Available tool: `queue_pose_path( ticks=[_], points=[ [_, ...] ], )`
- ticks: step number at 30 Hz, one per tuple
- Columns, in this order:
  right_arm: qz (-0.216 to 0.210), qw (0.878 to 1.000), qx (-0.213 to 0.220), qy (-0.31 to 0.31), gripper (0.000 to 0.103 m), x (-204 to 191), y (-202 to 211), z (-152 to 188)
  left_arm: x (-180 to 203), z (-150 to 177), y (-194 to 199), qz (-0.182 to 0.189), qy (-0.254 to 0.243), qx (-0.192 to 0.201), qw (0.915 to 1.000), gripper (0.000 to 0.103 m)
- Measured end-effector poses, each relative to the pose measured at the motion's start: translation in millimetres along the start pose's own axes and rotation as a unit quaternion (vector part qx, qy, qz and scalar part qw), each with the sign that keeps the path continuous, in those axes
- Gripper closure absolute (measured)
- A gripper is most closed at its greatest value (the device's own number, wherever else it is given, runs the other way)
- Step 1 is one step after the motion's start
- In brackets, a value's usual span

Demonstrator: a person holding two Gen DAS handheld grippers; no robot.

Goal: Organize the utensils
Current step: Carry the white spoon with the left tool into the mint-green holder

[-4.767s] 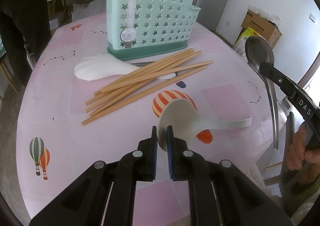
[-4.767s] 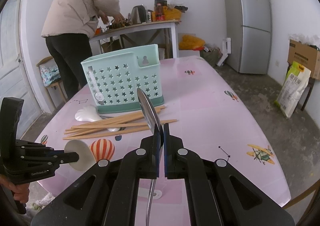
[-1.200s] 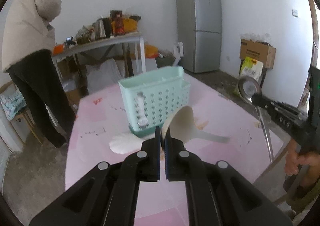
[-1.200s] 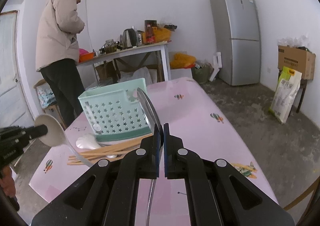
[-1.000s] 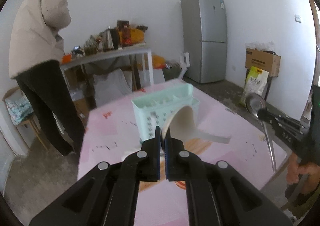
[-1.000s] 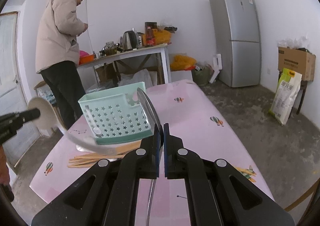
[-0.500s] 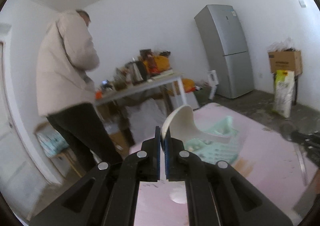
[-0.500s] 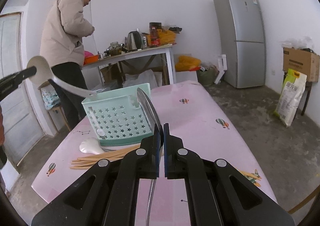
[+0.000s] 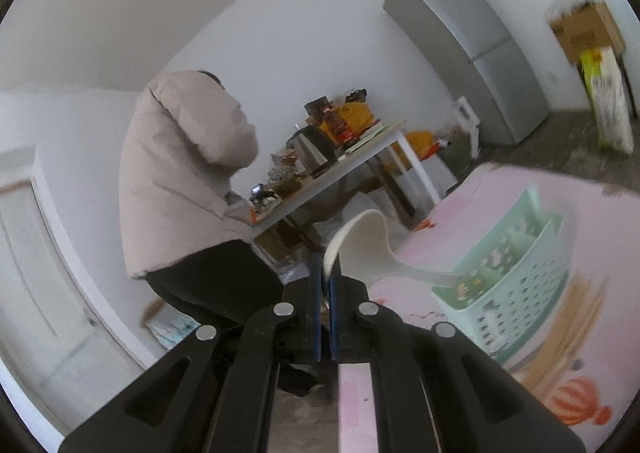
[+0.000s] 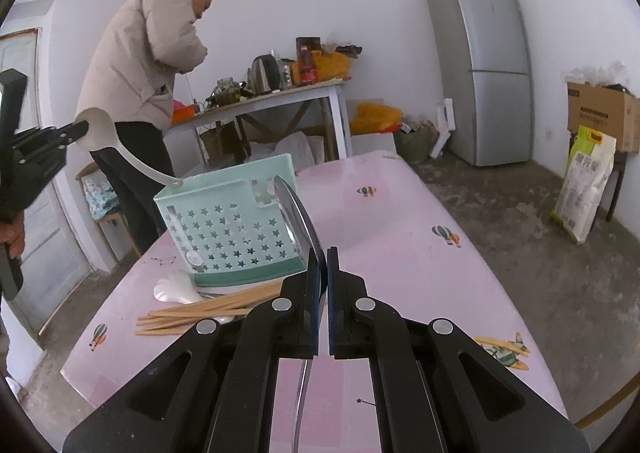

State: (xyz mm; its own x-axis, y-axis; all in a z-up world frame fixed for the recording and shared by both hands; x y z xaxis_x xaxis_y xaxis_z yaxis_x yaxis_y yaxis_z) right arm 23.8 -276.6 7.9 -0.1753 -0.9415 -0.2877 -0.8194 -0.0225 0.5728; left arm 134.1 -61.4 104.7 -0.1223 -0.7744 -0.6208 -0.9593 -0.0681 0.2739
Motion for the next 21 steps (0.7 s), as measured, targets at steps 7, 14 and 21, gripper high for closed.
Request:
queue_pose_path(
  ticks=[7,14,21],
  points=[
    [-0.001,1.0,-0.009,-0.007,0.101,4.5,-6.9,1.5,28.5,6.3,-22.5,0.016,-0.048,-0.033,0.9982,0.1],
    [-0.004,1.0,-0.013,-0.008,0.101,4.6,-8.3,4.4,34.6,6.2,-44.1,0.15,0.041,-0.095,0.9832,0.094],
    [-0.007,1.0,-0.014,-0.007,0.101,3.8,-6.1,5.0,21.0,12.2,-46.1,0.275,0.166,-0.113,0.9401,0.071]
  ],
)
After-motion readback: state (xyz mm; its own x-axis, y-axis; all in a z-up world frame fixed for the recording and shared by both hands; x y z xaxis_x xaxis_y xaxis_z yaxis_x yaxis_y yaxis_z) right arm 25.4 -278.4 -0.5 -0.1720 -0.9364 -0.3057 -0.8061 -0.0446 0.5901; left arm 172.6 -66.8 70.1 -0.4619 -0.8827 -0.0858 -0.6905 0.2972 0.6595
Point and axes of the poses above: each gripper's, at about its wrist camera, not at the fingertips, and y roughly against the way its jaws point, x to its right, z to its underside, the point moved 7 cm from there along -y, roughly the way its jaws point, and after that the axes turned 10 degrees about -x, right-handed, at the moved point
